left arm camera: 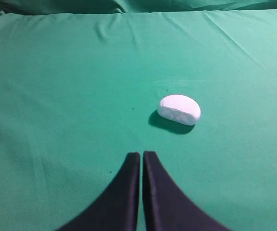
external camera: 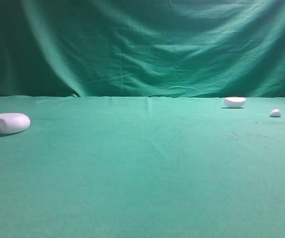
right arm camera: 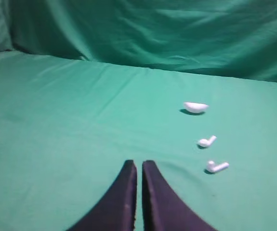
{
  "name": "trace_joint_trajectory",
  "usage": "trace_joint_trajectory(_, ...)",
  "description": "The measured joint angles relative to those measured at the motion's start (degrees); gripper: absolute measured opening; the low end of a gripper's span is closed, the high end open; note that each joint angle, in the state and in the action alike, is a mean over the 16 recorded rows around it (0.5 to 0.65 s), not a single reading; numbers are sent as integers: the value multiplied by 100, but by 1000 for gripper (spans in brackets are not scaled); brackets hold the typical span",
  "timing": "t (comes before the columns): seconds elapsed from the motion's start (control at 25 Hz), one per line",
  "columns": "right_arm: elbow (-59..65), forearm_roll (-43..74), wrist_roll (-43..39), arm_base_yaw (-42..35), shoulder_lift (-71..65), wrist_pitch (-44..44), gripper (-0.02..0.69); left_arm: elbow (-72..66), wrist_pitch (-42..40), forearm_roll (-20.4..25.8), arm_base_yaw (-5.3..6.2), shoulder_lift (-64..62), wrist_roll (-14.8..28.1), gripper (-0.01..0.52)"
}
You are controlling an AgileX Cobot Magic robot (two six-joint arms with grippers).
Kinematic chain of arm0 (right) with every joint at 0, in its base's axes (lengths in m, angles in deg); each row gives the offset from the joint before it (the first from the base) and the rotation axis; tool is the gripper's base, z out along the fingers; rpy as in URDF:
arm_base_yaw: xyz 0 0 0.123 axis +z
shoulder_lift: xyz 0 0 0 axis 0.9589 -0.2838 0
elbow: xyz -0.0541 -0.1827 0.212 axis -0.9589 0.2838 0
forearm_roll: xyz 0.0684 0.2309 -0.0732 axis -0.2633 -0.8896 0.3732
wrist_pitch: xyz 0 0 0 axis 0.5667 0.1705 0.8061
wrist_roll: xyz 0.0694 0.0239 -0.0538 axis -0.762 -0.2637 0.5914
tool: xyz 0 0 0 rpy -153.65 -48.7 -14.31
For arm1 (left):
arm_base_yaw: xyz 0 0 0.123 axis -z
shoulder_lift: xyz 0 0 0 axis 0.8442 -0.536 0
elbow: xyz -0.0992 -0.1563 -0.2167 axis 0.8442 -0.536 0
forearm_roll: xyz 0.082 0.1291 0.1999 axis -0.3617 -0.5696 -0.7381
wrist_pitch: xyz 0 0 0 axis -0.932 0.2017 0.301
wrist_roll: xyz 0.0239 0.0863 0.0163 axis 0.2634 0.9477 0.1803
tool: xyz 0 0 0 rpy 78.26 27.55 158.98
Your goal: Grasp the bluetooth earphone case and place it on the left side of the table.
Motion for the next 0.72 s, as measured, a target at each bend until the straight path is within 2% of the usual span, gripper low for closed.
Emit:
trace_joint_trajectory(0.32,1047,1,-158,-1101,1042,186,0,0,0,0,0,0,0,0)
trace_joint_trajectory(0.72,1268,1,-418,-1365,1264,-217,0,0,0,0,0,0,0,0)
